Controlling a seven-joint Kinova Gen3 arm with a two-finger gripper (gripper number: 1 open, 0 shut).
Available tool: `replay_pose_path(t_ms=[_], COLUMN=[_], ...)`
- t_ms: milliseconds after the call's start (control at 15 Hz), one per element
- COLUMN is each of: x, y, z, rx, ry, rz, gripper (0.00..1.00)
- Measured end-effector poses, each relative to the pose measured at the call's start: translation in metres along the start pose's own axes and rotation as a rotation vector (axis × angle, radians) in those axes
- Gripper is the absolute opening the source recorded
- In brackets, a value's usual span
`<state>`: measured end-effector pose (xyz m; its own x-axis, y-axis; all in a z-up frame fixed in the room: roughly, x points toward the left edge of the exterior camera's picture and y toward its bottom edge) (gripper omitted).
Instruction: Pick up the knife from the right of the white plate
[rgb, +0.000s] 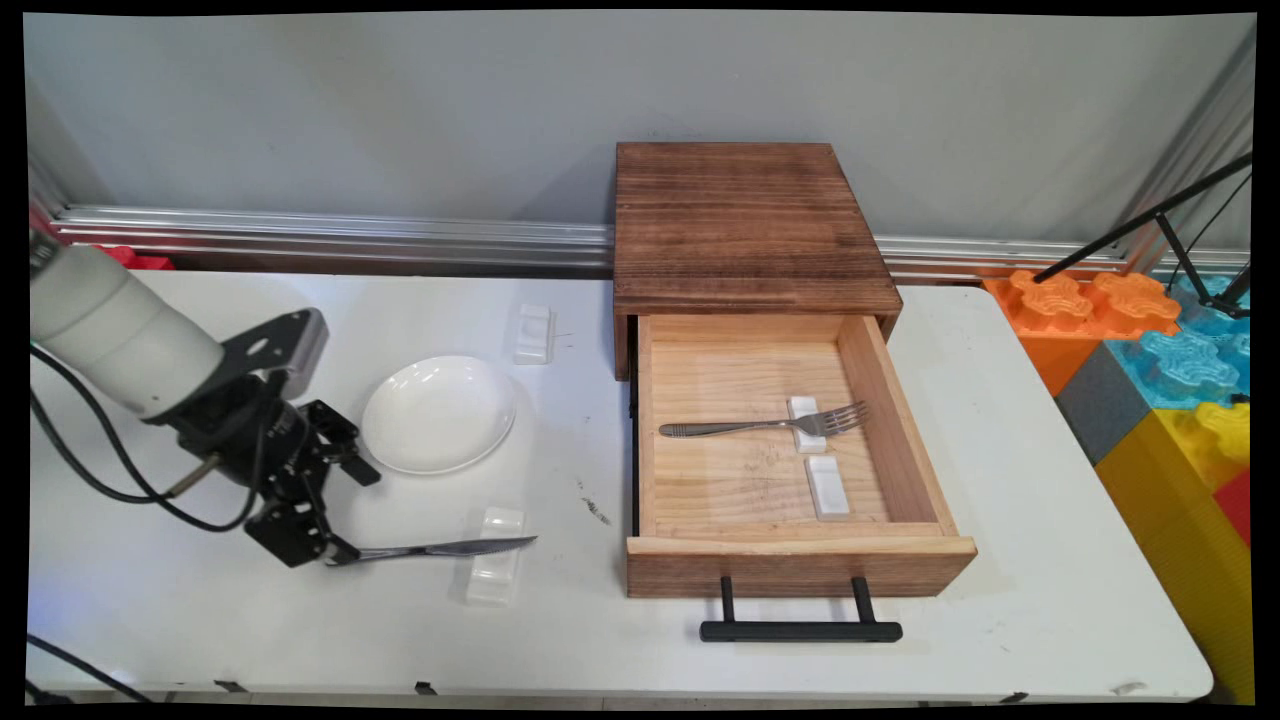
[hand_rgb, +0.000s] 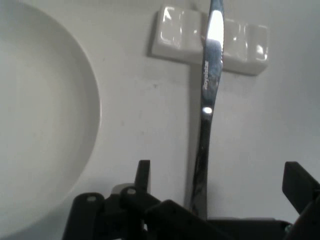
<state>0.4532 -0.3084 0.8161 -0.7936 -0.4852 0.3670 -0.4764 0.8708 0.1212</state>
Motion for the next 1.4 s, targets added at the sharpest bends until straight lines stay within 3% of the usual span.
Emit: replay_pose_path(t_ms=[733, 1400], x=[-0.001, -0.019], y=[0.000, -0.004], z=[0.042, 0.055], rx=[-0.013, -0.008], ry=[0.040, 0.092], rz=[0.082, 0.117], gripper=[1.00, 1.00])
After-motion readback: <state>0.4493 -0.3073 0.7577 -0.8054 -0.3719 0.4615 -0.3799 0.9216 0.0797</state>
